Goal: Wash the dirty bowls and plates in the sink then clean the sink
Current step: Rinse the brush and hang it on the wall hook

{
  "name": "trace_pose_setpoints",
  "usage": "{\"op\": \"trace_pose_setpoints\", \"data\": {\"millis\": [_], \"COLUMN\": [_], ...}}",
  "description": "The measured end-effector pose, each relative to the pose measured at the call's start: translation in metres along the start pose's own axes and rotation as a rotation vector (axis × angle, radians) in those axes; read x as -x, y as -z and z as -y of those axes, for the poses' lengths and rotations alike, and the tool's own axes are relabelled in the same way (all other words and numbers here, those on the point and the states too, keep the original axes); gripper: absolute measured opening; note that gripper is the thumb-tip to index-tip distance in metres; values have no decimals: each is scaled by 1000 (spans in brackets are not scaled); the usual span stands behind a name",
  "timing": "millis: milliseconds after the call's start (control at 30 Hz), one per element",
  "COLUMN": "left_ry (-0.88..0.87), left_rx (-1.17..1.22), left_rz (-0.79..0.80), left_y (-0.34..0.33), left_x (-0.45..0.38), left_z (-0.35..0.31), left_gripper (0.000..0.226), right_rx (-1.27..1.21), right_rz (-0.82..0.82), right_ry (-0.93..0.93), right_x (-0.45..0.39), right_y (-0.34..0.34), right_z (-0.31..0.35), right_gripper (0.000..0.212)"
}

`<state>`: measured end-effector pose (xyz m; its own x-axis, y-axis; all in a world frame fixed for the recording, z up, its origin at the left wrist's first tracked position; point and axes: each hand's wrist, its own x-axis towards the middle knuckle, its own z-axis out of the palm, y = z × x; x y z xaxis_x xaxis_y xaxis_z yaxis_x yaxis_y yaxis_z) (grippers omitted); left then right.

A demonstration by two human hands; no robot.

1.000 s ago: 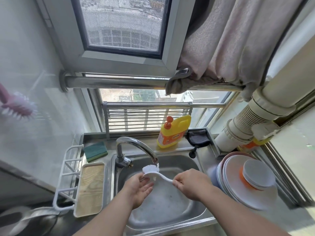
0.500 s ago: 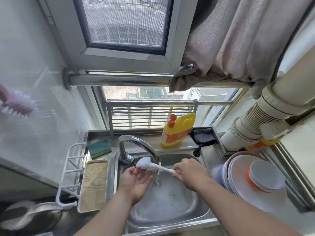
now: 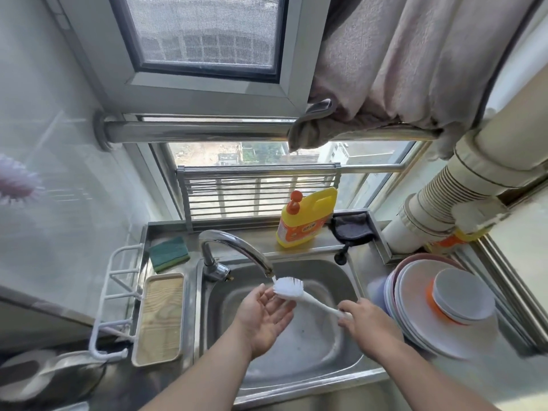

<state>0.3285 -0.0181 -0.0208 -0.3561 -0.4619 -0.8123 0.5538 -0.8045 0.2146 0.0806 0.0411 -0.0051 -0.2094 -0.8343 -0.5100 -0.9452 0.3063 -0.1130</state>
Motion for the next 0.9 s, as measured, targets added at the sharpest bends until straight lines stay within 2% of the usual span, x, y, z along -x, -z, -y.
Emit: {"op": "trace_pose_setpoints", "data": {"millis": [167,333,733,800,900], "left_ry": [16,-13,-81,-84,-62], "left_rx": [-49,-27,-15,-16,4], "left_rz": [-69,-170,-221,-259,-273], "left_y": [6,28,49,54,64], "left_x": [-3,-5,-3,-7,-16], "left_z": [1,-1,-10,-8,-8], "left_gripper": [29,30,26,30,48], "right_rx": [9,70,258,279,164], "right_rz": [-24,-6,-23,-27,-14], "right_ry": [19,94,272,327,325], "right_x": [1,-7,-21,-25,-30], "right_y": [2,10,45,50,58], "right_z": [-2,19,111,129,152], "right_gripper": [25,23,22,20,24]}}
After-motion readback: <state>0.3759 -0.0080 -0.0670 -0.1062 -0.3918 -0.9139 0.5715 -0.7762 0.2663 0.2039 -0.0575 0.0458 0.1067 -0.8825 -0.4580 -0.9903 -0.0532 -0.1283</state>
